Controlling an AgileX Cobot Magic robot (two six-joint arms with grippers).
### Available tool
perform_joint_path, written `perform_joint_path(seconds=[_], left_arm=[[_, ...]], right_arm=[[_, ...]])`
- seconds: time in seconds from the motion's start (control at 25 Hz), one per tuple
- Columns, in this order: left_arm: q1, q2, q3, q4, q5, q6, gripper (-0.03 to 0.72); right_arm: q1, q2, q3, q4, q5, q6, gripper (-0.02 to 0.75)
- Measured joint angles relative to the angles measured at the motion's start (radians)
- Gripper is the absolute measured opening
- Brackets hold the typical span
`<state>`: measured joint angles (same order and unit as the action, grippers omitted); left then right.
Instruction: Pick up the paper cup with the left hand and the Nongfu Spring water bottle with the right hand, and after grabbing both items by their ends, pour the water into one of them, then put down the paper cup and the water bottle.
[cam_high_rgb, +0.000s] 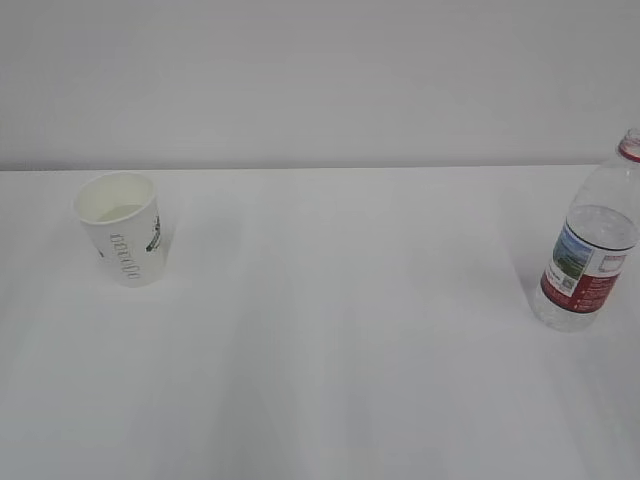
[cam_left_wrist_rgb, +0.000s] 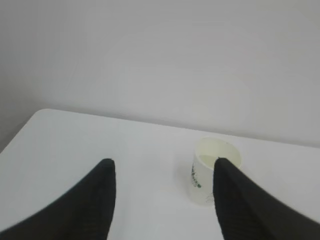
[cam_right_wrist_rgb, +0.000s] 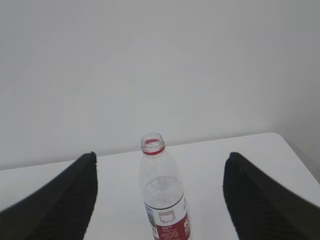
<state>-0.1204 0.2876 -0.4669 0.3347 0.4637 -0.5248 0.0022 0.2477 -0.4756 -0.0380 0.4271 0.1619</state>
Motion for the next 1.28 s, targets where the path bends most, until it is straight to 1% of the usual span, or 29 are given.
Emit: perform_joint_path(seconds=[0.08,0.12,0.2,0.28,0.36,0.44,0.72,0.84,0.96,1.12,1.28], left_arm=[[0.0,-0.014,-0.037,-0.012,0.097,0.044,0.447],[0.0,-0.02,-0.058,-0.028,0.148,0.089,0.446],[0.0,-0.025,-0.098,-0.084,0.245,0.209,0.445],[0.0,-0.025,-0.143,-0.162,0.348,0.305,0.444],[0.0,-0.026,-0.183,-0.229,0.434,0.356,0.444],[0.0,-0.031,-0.218,-0.277,0.507,0.385,0.444],[0.0,-0.116,-0.232,-0.335,0.69,0.462,0.444],[0.0,-0.199,-0.232,-0.374,0.713,0.483,0.444],[0.0,-0.274,-0.234,-0.389,0.73,0.49,0.444],[0.0,-0.285,-0.24,-0.417,0.789,0.491,0.444],[0.0,-0.285,-0.24,-0.425,0.811,0.497,0.444]], right_arm=[[0.0,-0.038,-0.02,-0.005,0.066,-0.001,0.591],[0.0,-0.058,-0.028,-0.007,0.106,-0.001,0.59],[0.0,-0.094,-0.05,-0.024,0.183,-0.002,0.59],[0.0,-0.13,-0.071,-0.032,0.263,-0.002,0.59],[0.0,-0.157,-0.092,-0.034,0.322,-0.002,0.59],[0.0,-0.177,-0.111,-0.03,0.377,-0.002,0.59],[0.0,-0.233,-0.128,0.023,0.557,-0.002,0.59],[0.0,-0.248,-0.138,0.038,0.652,-0.002,0.59],[0.0,-0.259,-0.149,0.047,0.719,-0.002,0.577],[0.0,-0.265,-0.15,0.049,0.792,-0.016,0.526],[0.0,-0.265,-0.15,0.049,0.842,-0.051,0.513]])
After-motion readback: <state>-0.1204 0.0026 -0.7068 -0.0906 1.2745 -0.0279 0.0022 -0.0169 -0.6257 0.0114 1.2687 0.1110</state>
